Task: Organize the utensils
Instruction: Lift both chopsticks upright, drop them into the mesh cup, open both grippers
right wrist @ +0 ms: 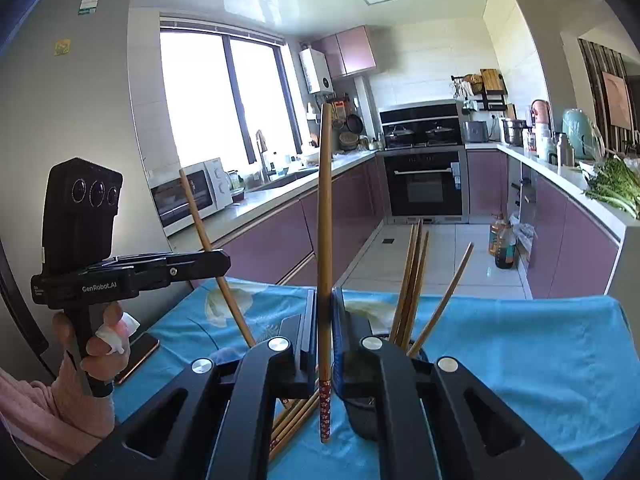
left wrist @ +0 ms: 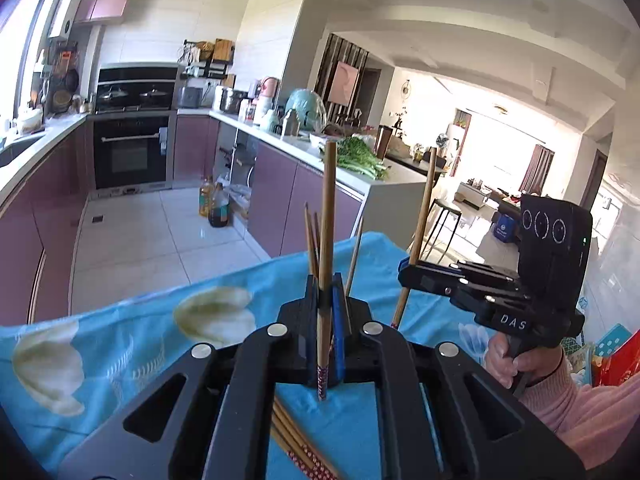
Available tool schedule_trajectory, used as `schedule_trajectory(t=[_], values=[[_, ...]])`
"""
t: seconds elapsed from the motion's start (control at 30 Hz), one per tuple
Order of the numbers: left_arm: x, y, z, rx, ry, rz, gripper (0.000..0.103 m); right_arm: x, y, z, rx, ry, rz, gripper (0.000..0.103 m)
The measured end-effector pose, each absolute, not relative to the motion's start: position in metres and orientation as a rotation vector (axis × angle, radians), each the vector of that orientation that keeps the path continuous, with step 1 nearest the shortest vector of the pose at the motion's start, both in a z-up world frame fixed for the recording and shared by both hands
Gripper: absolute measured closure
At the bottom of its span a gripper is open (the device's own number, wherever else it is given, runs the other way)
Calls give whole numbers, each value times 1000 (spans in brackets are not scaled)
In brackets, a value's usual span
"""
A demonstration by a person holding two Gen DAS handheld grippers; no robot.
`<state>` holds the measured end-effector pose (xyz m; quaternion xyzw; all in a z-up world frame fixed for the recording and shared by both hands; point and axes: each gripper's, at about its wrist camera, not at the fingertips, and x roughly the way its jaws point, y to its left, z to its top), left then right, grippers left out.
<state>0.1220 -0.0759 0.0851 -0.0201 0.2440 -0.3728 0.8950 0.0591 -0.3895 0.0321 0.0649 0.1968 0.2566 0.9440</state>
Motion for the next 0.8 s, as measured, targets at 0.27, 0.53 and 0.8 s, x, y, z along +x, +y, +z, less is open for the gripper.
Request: schedule_trajectory(t=[0.27, 0.53, 0.8], values=[[128, -102, 119, -16, 440, -806, 96, 68, -403, 48, 128, 335, 488, 97], [136, -134, 109, 54, 479, -777, 96, 89, -406, 33, 130, 360, 444, 97], [154, -152, 62, 123, 623, -773, 96, 109, -404, -3, 142, 525, 430, 97]])
